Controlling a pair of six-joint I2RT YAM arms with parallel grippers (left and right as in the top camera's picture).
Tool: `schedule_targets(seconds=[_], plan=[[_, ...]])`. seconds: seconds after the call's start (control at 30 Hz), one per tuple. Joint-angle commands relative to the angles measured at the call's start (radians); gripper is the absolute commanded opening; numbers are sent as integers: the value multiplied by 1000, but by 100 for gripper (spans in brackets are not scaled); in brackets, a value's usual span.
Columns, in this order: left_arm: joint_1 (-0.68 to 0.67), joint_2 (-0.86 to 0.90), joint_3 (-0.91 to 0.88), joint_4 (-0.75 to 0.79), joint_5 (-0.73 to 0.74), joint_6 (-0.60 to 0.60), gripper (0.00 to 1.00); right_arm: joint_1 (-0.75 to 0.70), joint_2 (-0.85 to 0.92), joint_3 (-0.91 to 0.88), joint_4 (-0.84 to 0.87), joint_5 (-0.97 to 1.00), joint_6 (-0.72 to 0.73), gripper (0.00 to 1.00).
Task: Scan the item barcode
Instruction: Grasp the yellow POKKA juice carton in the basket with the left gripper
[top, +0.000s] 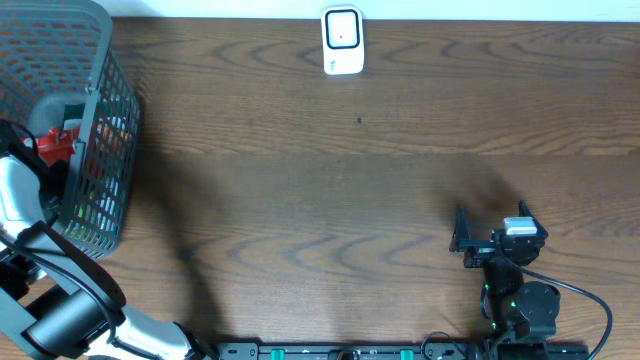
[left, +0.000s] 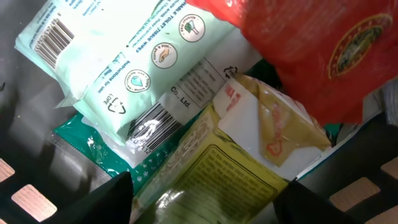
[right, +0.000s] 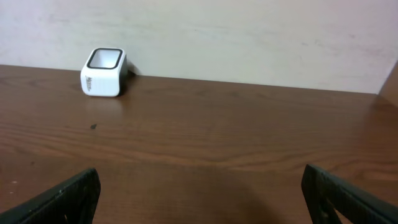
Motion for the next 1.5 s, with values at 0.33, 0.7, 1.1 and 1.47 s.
schedule_targets(seconds=[0.33, 0.7, 1.1, 1.47], plan=[[6, 6, -16, -51, -9, 41, 80, -4, 0, -1, -3, 6, -9, 99], [6, 6, -28, -11, -8, 40, 64, -4, 0, -1, -3, 6, -9, 99], [6, -16, -10, 32, 59, 40, 46, -4, 0, -1, -3, 6, -9, 99], [6, -221, 70, 122, 59, 40, 45, -4, 0, -1, -3, 6, -9, 99]])
